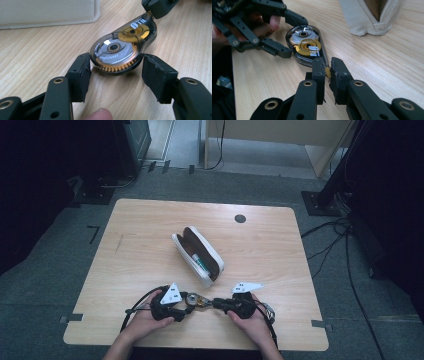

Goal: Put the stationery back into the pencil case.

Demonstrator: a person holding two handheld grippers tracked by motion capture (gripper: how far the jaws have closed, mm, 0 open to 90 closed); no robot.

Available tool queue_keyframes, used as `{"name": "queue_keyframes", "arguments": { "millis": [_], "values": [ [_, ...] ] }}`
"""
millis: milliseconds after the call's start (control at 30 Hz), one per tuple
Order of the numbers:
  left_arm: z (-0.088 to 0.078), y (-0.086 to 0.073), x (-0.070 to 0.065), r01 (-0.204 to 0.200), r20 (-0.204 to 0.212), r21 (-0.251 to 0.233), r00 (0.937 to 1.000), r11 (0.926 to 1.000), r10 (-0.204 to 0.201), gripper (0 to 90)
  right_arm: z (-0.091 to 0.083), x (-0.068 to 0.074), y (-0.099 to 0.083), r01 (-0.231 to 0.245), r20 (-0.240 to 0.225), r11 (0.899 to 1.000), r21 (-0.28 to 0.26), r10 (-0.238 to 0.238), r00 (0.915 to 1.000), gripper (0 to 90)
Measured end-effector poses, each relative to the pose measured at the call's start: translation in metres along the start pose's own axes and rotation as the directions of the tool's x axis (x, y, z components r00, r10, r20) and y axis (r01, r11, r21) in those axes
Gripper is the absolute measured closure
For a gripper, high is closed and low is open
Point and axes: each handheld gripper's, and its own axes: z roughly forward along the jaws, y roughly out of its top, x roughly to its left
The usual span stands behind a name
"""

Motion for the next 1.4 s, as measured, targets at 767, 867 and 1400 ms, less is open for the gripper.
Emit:
{"name": "queue_keyframes", "arguments": {
  "millis": [767,867,1400],
  "values": [
    [-0.005,0.001,0.0,-0.009,0.002,-0.01,1.0,0.9999,0.009,50.5,0.006,0.004,0.006,-0.022,-0.031,1.0,-0.006,0.022,0.9993,74.5],
    [-0.005,0.001,0.0,-0.004,-0.003,0.004,1.0,1.0,0.004,56.1,0.008,0.006,0.006,0.022,-0.042,1.0,-0.007,-0.022,0.9989,70.8],
    [-0.01,0.001,0.003,0.015,0.149,-0.024,0.9888,0.9996,-0.011,70.9,0.007,0.01,0.006,0.232,0.032,0.972,-0.023,-0.231,0.9724,56.6]
  ]
}}
